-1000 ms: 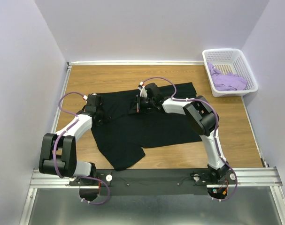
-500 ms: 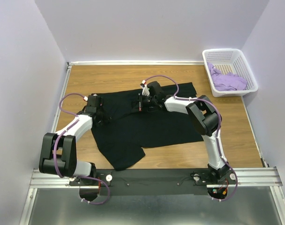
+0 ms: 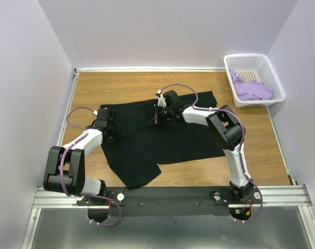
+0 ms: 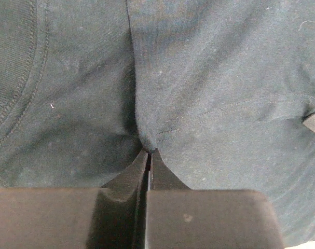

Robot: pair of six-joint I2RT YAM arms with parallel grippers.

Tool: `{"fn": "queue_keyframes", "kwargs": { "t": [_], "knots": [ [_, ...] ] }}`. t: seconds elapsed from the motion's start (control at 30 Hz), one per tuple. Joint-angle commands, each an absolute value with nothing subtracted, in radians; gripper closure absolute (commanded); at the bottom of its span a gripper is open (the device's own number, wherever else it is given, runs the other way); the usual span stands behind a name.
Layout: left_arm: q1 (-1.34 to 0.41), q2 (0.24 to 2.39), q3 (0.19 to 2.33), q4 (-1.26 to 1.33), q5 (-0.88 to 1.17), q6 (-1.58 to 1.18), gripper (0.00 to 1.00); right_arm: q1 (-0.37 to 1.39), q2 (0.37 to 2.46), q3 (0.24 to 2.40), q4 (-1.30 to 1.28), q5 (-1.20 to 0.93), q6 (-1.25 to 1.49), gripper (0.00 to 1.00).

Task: Fold and stack the t-shirts
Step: Fold the tshirt

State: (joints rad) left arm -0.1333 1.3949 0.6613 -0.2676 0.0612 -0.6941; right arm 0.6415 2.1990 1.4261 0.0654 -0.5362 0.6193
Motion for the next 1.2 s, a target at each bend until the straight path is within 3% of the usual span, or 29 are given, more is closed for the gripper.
{"fn": "queue_keyframes", "kwargs": {
  "t": [0.0, 0.07, 0.1, 0.17, 0.2, 0.27, 0.43, 0.73, 1.17],
  "knots": [
    [-0.140, 1.355, 0.632, -0.264, 0.072, -0.732, 0.81, 0.640, 2.200, 1.451, 0.032, -0.545, 0.588, 0.85],
    [-0.138, 1.329, 0.629, -0.267, 0.061, -0.745, 0.73, 0.634, 2.184, 1.448, 0.026, -0.534, 0.574, 0.71],
    [-0.140, 1.298, 0.637, -0.276, 0.052, -0.753, 0.61, 0.620, 2.165, 1.448, 0.022, -0.531, 0.562, 0.65],
    [-0.138, 1.269, 0.656, -0.294, 0.014, -0.753, 0.52, 0.597, 2.140, 1.443, 0.009, -0.528, 0.551, 0.51],
    [-0.135, 1.244, 0.672, -0.307, 0.008, -0.744, 0.42, 0.582, 2.131, 1.442, 0.005, -0.528, 0.545, 0.46],
    [-0.115, 1.224, 0.733, -0.331, -0.050, -0.727, 0.36, 0.523, 2.092, 1.428, 0.003, -0.520, 0.522, 0.39],
    [-0.014, 1.278, 0.862, -0.281, -0.094, -0.664, 0.36, 0.324, 2.036, 1.399, -0.032, -0.509, 0.483, 0.37],
    [0.104, 1.637, 1.093, -0.184, -0.087, -0.626, 0.39, 0.069, 2.046, 1.410, -0.037, -0.474, 0.463, 0.39],
    [0.121, 1.939, 1.273, -0.215, -0.058, -0.598, 0.51, 0.012, 2.163, 1.440, -0.035, -0.391, 0.451, 0.44]
  ]
}}
